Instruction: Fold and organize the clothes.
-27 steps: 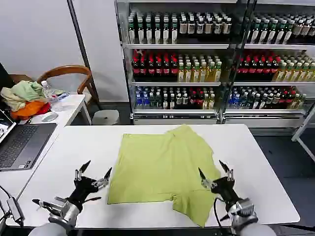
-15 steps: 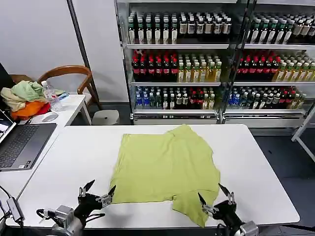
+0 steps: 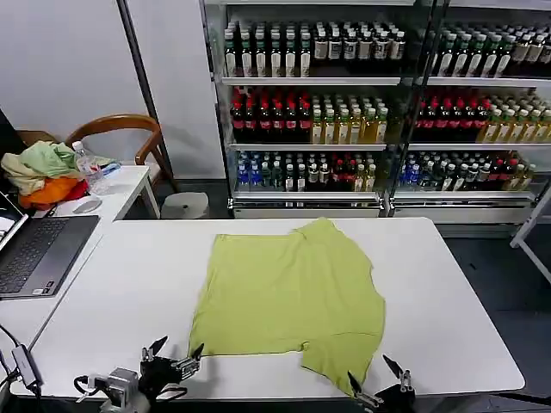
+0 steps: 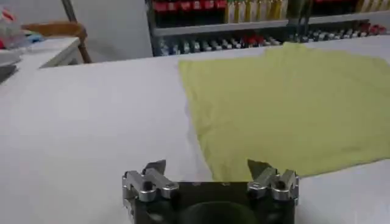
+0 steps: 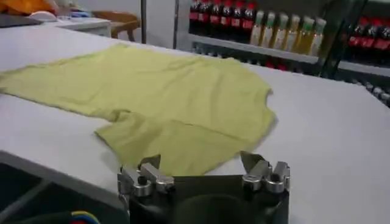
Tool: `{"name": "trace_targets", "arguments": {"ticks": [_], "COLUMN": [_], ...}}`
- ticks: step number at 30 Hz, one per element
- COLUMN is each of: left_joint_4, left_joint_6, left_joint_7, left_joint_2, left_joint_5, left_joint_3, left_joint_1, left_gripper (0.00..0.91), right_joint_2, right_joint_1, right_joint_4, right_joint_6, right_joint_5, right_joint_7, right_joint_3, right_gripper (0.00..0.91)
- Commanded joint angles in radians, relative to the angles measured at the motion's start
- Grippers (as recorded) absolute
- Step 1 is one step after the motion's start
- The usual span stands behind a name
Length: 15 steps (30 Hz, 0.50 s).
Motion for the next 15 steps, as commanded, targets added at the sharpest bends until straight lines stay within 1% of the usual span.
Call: {"name": "trace_targets", "arguments": {"ticks": [1,2,3,4,5,6,10,15], "left_joint_4": [0.044,0.055,0.067,0.070,0.068,0.065,0.063,0.056], "left_joint_6": [0.005,0.003,-0.008,-0.012,-0.009,-0.008,-0.010,-0.012], "left_joint_7": [-0.037,-0.048,-0.050,-0.051,-0.052,-0.054,-0.043,-0.028], "left_joint_2": [-0.002,-0.004,-0.006,-0.006,-0.006,-0.009,-0.010,-0.009], "left_joint_5": [-0.013,-0.015,-0.014,-0.014,-0.015,-0.014,-0.016,-0.012], "left_joint_3": [0.026,0.029,0.029,0.031,0.031,0.031,0.028,0.034], "left_joint_1": [-0.012,-0.018,-0.021,-0.020,-0.019,-0.018,-0.020,-0.012], "left_gripper": [0.907,0.907,0.907,0.554,0.101,0.050,0.040,0.040], "right_joint_2": [0.004,0.005,0.006,0.006,0.006,0.006,0.006,0.006], "right_joint_1": [-0.024,-0.025,-0.025,-0.026,-0.026,-0.025,-0.016,-0.012], "right_joint_4": [0.002,0.002,0.004,0.006,0.007,0.004,-0.009,-0.010], "right_joint_6": [-0.002,-0.002,-0.006,-0.008,-0.009,-0.013,-0.013,-0.021], "right_joint_5": [-0.001,-0.001,0.001,0.003,0.005,0.012,0.021,0.054], "right_joint_7": [0.011,0.013,0.015,0.017,0.018,0.019,0.020,0.012], "right_joint_3": [-0.007,-0.011,-0.015,-0.019,-0.021,-0.027,-0.040,-0.045], "right_gripper": [0.907,0.312,0.081,0.000,0.000,0.000,0.000,0.000]}}
